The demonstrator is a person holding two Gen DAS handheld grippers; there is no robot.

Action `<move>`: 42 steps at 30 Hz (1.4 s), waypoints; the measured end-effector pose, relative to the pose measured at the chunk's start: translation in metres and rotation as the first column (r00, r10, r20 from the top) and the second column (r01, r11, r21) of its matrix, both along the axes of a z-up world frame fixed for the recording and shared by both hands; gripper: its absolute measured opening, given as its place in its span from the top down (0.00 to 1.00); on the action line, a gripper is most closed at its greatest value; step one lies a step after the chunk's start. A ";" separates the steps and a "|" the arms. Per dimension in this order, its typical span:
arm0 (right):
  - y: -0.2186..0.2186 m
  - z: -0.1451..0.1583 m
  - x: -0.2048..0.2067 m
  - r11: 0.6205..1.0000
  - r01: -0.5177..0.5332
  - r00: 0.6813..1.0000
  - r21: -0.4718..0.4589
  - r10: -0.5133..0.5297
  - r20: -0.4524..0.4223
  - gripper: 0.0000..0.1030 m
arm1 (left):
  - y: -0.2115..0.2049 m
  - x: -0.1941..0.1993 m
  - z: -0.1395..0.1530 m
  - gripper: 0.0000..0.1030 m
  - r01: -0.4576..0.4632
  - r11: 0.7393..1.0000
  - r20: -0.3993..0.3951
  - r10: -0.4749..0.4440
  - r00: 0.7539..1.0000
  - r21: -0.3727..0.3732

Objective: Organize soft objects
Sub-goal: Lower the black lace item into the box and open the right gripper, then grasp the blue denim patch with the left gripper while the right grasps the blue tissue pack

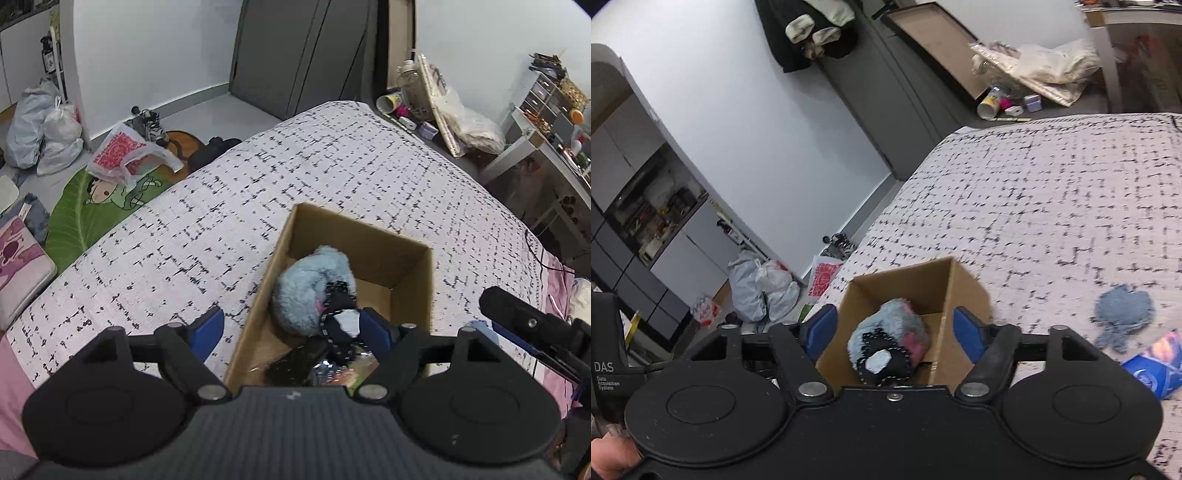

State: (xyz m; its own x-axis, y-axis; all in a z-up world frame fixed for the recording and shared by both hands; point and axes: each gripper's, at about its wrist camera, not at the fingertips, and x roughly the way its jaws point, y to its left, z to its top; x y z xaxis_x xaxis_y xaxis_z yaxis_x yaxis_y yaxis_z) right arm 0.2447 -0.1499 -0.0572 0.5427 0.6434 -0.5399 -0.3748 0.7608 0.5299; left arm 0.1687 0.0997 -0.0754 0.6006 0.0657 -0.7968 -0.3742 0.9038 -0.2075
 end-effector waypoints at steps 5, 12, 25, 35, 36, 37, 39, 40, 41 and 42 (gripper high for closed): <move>-0.017 -0.004 0.004 0.999 0.031 0.998 -0.010 -0.031 -0.045 0.28 | -0.016 0.003 0.009 0.23 0.015 1.000 0.011 -0.015 1.000 0.013; -0.046 -0.011 0.009 0.992 0.125 0.985 -0.016 -0.126 -0.120 0.28 | -0.044 0.012 0.016 0.23 0.058 0.998 0.023 -0.059 0.998 0.025; -0.096 -0.042 0.016 0.908 0.396 0.865 -0.135 -0.419 -0.277 0.26 | -0.102 0.037 0.016 0.23 0.130 0.991 0.020 -0.130 0.991 0.017; -0.130 -0.068 0.014 0.854 0.505 0.766 -0.129 -0.512 -0.389 0.20 | -0.147 0.059 0.005 0.23 0.193 0.981 0.008 -0.193 0.981 0.006; -0.131 -0.070 0.014 0.850 0.511 0.758 -0.126 -0.515 -0.400 0.20 | -0.150 0.062 0.004 0.23 0.198 0.980 0.006 -0.198 0.980 0.002; -0.133 -0.072 0.014 0.846 0.518 0.750 -0.125 -0.519 -0.409 0.20 | -0.153 0.064 0.003 0.23 0.202 0.979 0.005 -0.202 0.979 0.001; -0.137 -0.076 0.013 0.834 0.537 0.731 -0.127 -0.535 -0.424 0.20 | -0.160 0.068 -0.001 0.23 0.208 0.978 -0.001 -0.208 0.978 0.000; -0.138 -0.079 0.014 0.829 0.543 0.723 -0.129 -0.541 -0.430 0.20 | -0.163 0.071 -0.004 0.23 0.213 0.977 -0.005 -0.213 0.977 -0.001; -0.139 -0.082 0.015 0.824 0.551 0.714 -0.131 -0.546 -0.439 0.20 | -0.166 0.074 -0.006 0.23 0.214 0.977 -0.009 -0.214 0.977 -0.002; -0.141 -0.085 0.015 0.819 0.558 0.702 -0.133 -0.551 -0.450 0.20 | -0.168 0.075 -0.008 0.23 0.215 0.977 -0.014 -0.215 0.977 -0.004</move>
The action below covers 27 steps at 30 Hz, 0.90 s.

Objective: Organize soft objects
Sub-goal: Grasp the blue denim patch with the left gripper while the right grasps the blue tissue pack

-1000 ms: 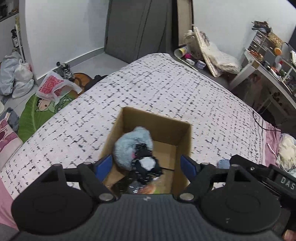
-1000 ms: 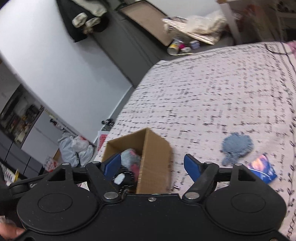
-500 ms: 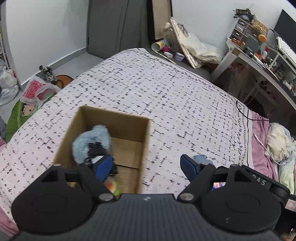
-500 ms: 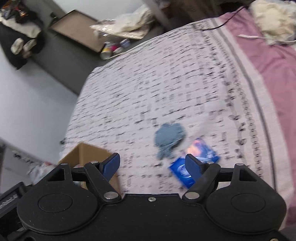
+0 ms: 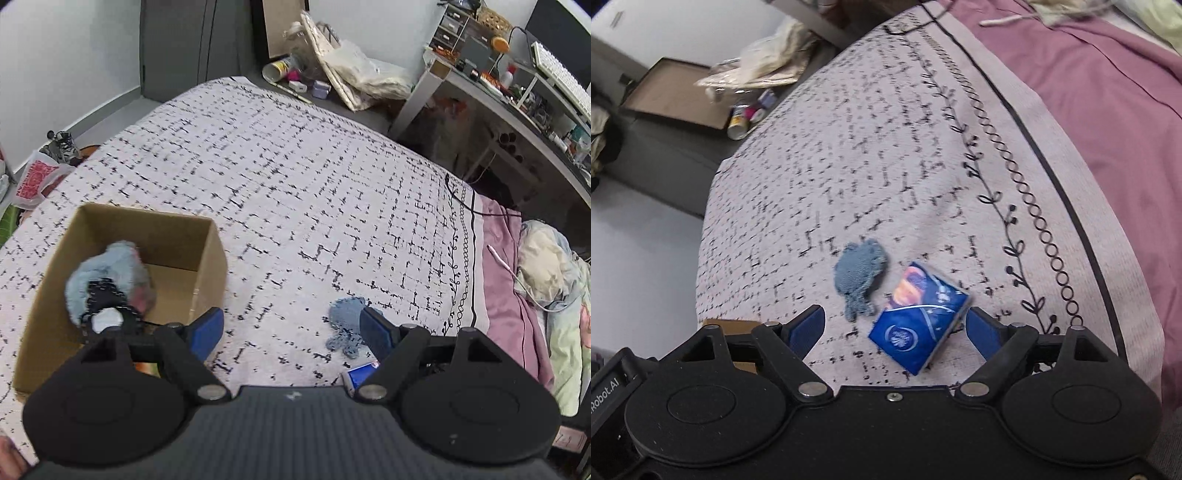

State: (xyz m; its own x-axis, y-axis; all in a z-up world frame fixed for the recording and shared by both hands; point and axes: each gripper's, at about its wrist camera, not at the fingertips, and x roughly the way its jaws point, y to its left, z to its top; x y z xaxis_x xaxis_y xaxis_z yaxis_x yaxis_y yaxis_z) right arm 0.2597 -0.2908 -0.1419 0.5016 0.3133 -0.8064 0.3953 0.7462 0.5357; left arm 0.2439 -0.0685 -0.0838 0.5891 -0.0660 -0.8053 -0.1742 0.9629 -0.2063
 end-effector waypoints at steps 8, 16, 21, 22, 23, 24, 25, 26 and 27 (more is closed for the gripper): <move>-0.012 -0.027 0.004 0.991 0.084 0.994 0.105 -0.075 -0.081 0.20 | -0.016 0.022 -0.022 0.23 0.013 0.999 -0.034 -0.014 0.999 -0.040; -0.013 -0.052 0.013 0.962 0.108 0.991 0.252 -0.086 -0.098 0.78 | -0.027 0.044 -0.052 0.23 0.014 0.995 -0.086 -0.023 0.996 -0.098; -0.022 -0.041 0.012 0.973 0.148 0.989 0.178 -0.145 -0.029 0.81 | -0.034 0.058 -0.067 0.23 0.017 0.994 -0.104 -0.029 0.994 -0.108; -0.024 -0.041 0.012 0.973 0.156 0.988 0.173 -0.154 -0.022 0.81 | -0.036 0.061 -0.070 0.23 0.020 0.994 -0.108 -0.031 0.994 -0.107; -0.025 -0.040 0.012 0.973 0.162 0.987 0.162 -0.162 -0.014 0.81 | -0.038 0.064 -0.072 0.23 0.022 0.994 -0.110 -0.034 0.993 -0.105; -0.028 -0.040 0.014 0.975 0.163 0.986 0.153 -0.164 -0.008 0.81 | -0.039 0.067 -0.075 0.23 0.025 0.994 -0.113 -0.037 0.993 -0.102; -0.029 -0.041 0.015 0.975 0.163 0.987 0.148 -0.164 -0.005 0.81 | -0.041 0.070 -0.078 0.23 0.028 0.995 -0.115 -0.039 0.993 -0.098; -0.029 -0.042 0.016 0.976 0.162 0.987 0.146 -0.163 -0.005 0.81 | -0.042 0.072 -0.080 0.23 0.029 0.995 -0.118 -0.040 0.992 -0.093; -0.029 -0.043 0.017 0.977 0.162 0.987 0.143 -0.162 -0.006 0.81 | -0.043 0.074 -0.083 0.23 0.030 0.996 -0.121 -0.041 0.992 -0.087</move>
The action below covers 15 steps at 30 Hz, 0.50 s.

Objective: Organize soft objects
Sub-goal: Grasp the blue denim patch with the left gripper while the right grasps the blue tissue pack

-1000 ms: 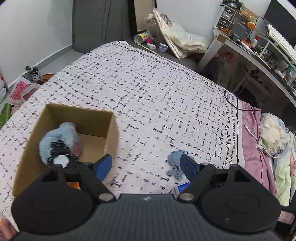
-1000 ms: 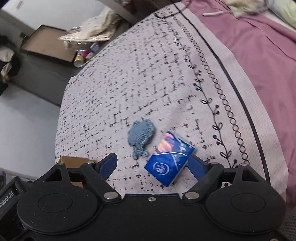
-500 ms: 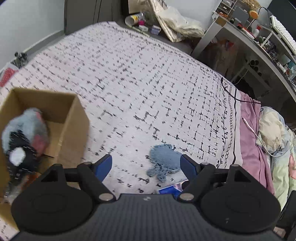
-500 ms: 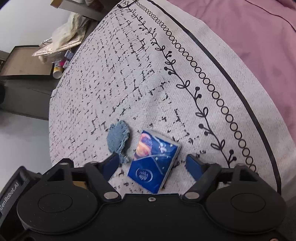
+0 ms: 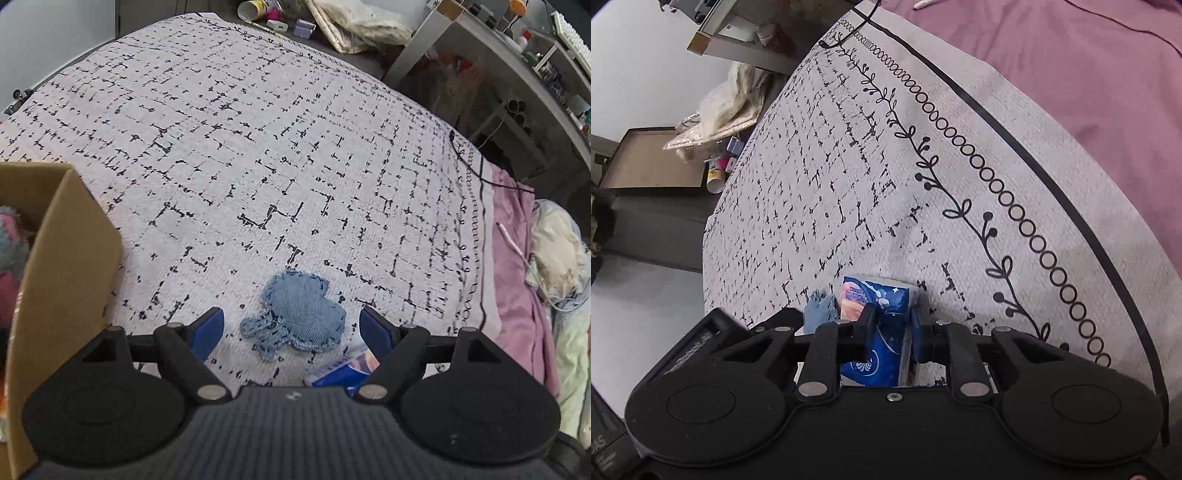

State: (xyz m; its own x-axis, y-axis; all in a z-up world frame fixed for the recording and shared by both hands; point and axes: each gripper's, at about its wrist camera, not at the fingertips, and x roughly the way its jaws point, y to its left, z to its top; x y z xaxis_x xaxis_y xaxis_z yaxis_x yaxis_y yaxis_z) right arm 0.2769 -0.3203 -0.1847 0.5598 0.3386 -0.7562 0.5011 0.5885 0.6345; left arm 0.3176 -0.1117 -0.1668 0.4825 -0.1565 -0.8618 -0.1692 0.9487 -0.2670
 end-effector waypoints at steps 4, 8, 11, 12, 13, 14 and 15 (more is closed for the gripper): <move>0.000 -0.003 0.003 1.000 -0.002 1.000 -0.013 0.002 -0.004 0.81 | -0.003 0.008 -0.013 0.23 -0.001 1.000 -0.023 0.001 1.000 0.000; 0.001 -0.004 0.006 1.000 -0.007 1.000 -0.027 0.007 0.000 0.81 | -0.004 0.012 -0.023 0.24 -0.006 1.000 -0.029 0.006 1.000 0.000; 0.003 -0.003 0.011 0.999 -0.012 1.000 -0.038 0.012 0.007 0.81 | -0.004 0.013 -0.026 0.40 -0.016 1.000 -0.010 0.016 1.000 0.000; 0.005 -0.002 0.013 0.999 -0.013 1.000 -0.040 0.013 0.011 0.81 | -0.004 0.013 -0.026 0.50 -0.019 1.000 -0.007 0.019 1.000 -0.005; 0.005 -0.001 0.013 0.999 -0.015 1.000 -0.042 0.016 0.016 0.82 | -0.003 0.014 -0.025 0.68 -0.017 1.000 -0.008 0.017 1.000 -0.015; 0.005 -0.001 0.014 0.999 -0.018 1.000 -0.044 0.019 0.022 0.82 | -0.001 0.015 -0.024 0.72 -0.020 0.999 -0.012 0.019 1.000 -0.033; 0.005 0.000 0.014 0.999 -0.022 0.999 -0.044 0.023 0.029 0.82 | 0.001 0.015 -0.022 0.74 -0.025 0.999 -0.010 0.025 1.000 -0.047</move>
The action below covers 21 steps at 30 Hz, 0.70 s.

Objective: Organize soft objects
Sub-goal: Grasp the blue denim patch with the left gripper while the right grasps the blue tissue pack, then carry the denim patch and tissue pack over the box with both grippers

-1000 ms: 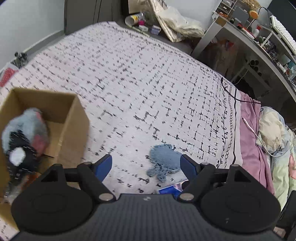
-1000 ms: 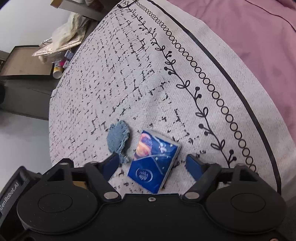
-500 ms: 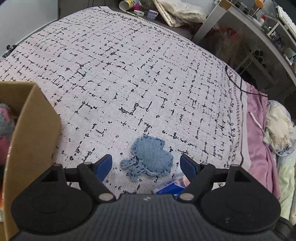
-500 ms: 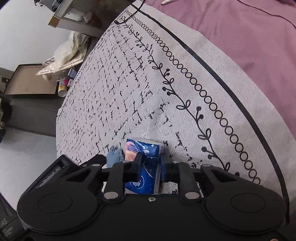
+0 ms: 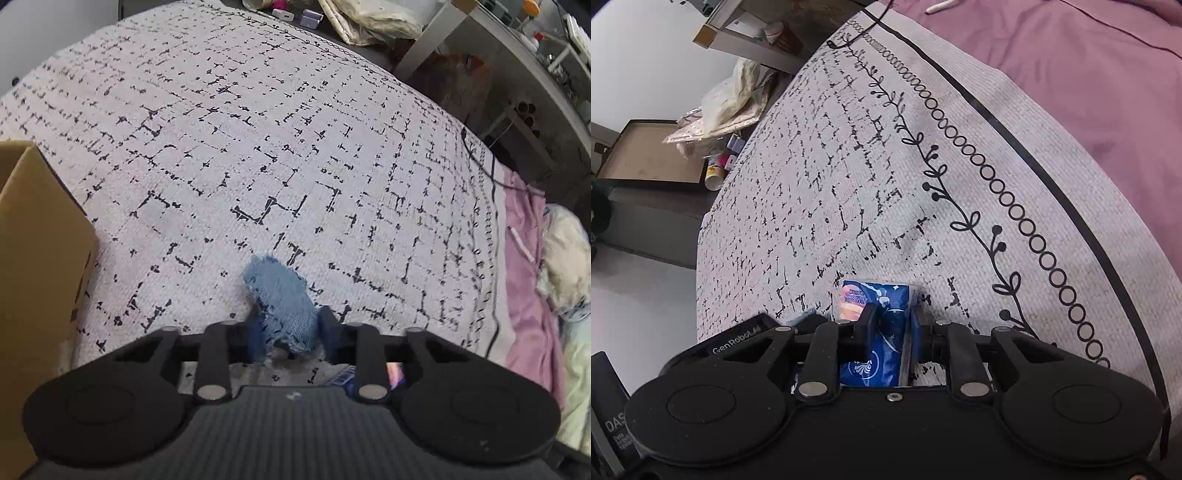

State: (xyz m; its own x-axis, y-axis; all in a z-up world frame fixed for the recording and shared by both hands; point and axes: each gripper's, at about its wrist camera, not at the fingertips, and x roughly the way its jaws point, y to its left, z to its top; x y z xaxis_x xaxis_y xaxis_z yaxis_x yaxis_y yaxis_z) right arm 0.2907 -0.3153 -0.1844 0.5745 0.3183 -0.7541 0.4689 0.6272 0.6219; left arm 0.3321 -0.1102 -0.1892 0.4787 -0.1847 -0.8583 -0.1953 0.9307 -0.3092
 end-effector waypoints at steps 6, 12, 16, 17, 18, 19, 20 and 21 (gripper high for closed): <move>0.007 0.009 -0.001 0.999 -0.043 0.998 -0.005 0.043 0.043 0.84 | 0.009 -0.013 0.023 0.76 -0.010 1.000 0.060 0.009 0.998 0.014; 0.017 0.024 -0.006 0.995 -0.099 0.989 -0.017 0.100 0.108 0.84 | 0.026 -0.033 0.051 0.76 -0.026 0.999 0.104 0.023 0.994 0.029; 0.028 0.033 -0.006 0.989 -0.143 0.979 -0.030 0.146 0.145 0.84 | 0.038 -0.046 0.070 0.76 -0.035 0.999 0.137 0.030 0.990 0.033; 0.031 0.036 -0.007 0.987 -0.155 0.975 -0.034 0.158 0.154 0.84 | 0.041 -0.050 0.075 0.76 -0.035 0.999 0.146 0.030 0.989 0.034; 0.034 0.038 -0.007 0.985 -0.166 0.972 -0.036 0.170 0.164 0.84 | 0.045 -0.054 0.080 0.76 -0.036 0.999 0.156 0.030 0.987 0.035; 0.036 0.040 -0.008 0.984 -0.175 0.969 -0.036 0.179 0.172 0.84 | 0.050 -0.058 0.086 0.76 -0.038 0.999 0.168 0.031 0.985 0.037; 0.039 0.043 -0.008 0.982 -0.184 0.966 -0.038 0.188 0.181 0.84 | 0.054 -0.062 0.091 0.76 -0.041 0.998 0.178 0.033 0.984 0.040; 0.043 0.045 -0.008 0.980 -0.196 0.961 -0.043 0.200 0.192 0.84 | 0.058 -0.065 0.095 0.76 -0.045 0.998 0.184 0.036 0.982 0.042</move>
